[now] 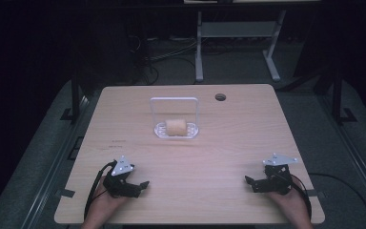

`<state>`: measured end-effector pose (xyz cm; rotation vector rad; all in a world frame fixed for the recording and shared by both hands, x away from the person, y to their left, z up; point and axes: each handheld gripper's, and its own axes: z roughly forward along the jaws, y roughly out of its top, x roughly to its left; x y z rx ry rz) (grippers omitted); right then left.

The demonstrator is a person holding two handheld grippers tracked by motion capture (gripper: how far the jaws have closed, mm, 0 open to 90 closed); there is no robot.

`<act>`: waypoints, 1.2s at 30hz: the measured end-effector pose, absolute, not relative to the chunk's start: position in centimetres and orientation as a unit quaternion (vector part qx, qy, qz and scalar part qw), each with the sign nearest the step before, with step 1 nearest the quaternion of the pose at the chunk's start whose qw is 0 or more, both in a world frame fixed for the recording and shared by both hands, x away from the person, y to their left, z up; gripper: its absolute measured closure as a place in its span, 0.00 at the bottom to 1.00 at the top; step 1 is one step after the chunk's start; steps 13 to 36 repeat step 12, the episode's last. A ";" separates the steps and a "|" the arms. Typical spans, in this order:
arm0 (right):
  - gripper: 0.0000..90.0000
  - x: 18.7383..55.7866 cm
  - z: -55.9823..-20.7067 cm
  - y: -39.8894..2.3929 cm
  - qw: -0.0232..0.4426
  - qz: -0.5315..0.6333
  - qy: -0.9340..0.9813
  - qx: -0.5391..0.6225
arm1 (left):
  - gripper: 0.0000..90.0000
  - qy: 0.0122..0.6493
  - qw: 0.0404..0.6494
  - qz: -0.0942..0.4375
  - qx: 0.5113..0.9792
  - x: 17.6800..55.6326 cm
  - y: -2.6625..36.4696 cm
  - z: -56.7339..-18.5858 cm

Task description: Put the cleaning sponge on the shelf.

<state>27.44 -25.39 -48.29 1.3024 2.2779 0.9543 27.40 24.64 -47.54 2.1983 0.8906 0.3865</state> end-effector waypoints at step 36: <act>0.02 27.4 -48.3 -25.4 0.174 0.336 0.803 0.460 | 0.14 0.339 0.363 0.146 0.856 27.5 24.8 -47.5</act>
